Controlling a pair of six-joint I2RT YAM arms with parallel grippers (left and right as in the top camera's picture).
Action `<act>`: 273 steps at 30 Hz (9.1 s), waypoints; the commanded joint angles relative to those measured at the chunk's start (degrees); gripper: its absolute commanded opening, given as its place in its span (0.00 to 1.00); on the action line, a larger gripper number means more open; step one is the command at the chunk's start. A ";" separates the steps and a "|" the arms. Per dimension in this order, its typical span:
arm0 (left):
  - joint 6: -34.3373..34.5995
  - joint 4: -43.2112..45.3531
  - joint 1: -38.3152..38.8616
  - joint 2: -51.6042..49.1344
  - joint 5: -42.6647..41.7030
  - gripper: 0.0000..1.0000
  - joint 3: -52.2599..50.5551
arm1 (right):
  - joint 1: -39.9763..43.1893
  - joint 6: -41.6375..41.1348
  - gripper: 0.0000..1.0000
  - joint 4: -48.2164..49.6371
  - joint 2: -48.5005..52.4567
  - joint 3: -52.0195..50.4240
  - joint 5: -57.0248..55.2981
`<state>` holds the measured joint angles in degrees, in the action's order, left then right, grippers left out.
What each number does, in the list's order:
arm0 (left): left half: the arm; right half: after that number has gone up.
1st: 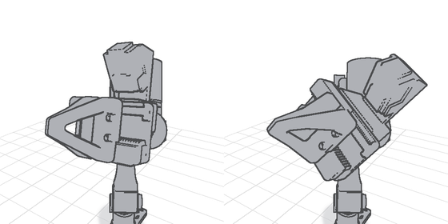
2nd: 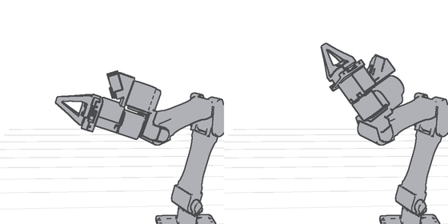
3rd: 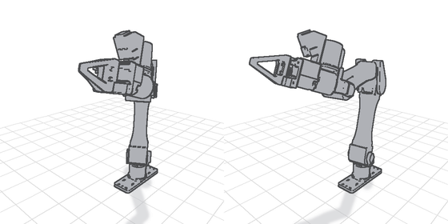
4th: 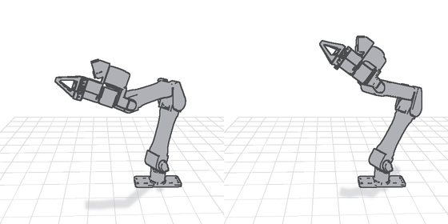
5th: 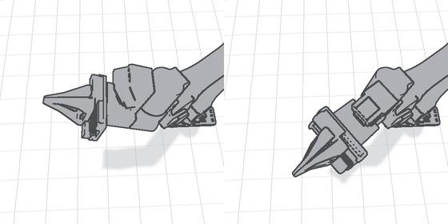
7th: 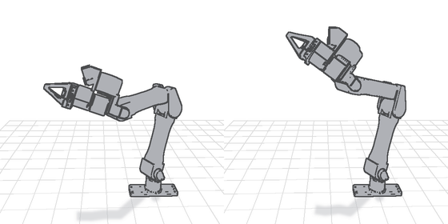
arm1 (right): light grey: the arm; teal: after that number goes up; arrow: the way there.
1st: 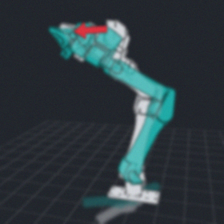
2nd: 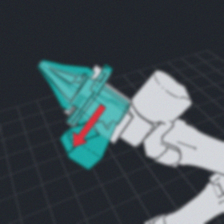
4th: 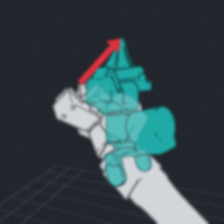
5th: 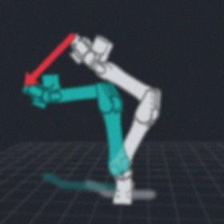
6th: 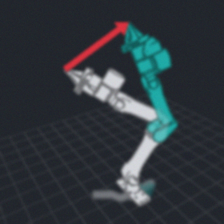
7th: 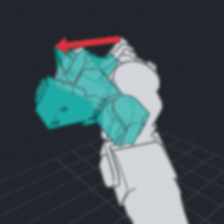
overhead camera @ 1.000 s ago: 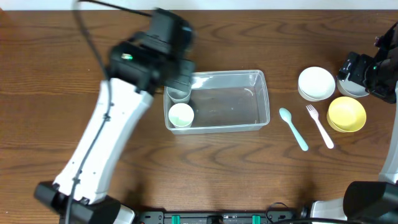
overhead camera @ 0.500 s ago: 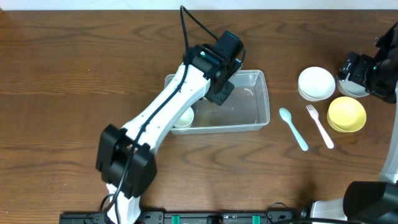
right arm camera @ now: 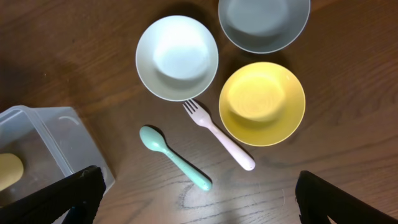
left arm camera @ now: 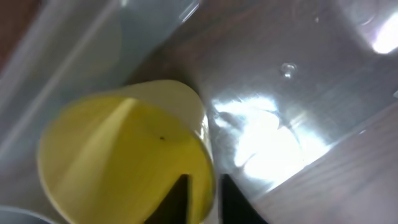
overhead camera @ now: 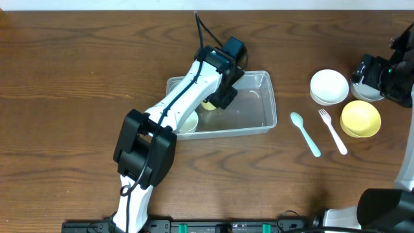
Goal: Pack container
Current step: 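Place the yellow cup in the container and retract left arm, then grasp the white bowl rim with the right gripper, then place the white bowl in the container's right half and release, then grasp the yellow bowl rim with the right gripper, then stack the yellow bowl onto the white bowl in the container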
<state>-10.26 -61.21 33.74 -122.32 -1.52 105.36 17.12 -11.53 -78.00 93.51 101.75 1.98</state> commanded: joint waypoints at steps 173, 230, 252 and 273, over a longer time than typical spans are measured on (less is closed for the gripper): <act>20.61 -9.29 -36.94 29.38 -5.79 0.70 -4.17 | -36.20 -2.01 0.73 2.82 16.20 19.17 -11.02; 20.63 -9.92 -36.94 29.38 -5.79 0.71 -4.17 | -2.23 -5.51 0.01 14.71 17.62 -14.78 -6.25; 20.65 -9.92 -36.94 29.38 -5.79 0.70 -4.17 | -46.60 16.74 0.01 10.05 8.22 2.69 -4.76; 20.63 -9.94 -36.94 29.38 -5.79 0.70 -4.17 | -49.70 15.91 0.23 8.52 21.20 2.64 -2.62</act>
<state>10.35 -70.76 -2.96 -92.60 -7.33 101.58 -32.36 3.90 -69.23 114.37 104.36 -0.84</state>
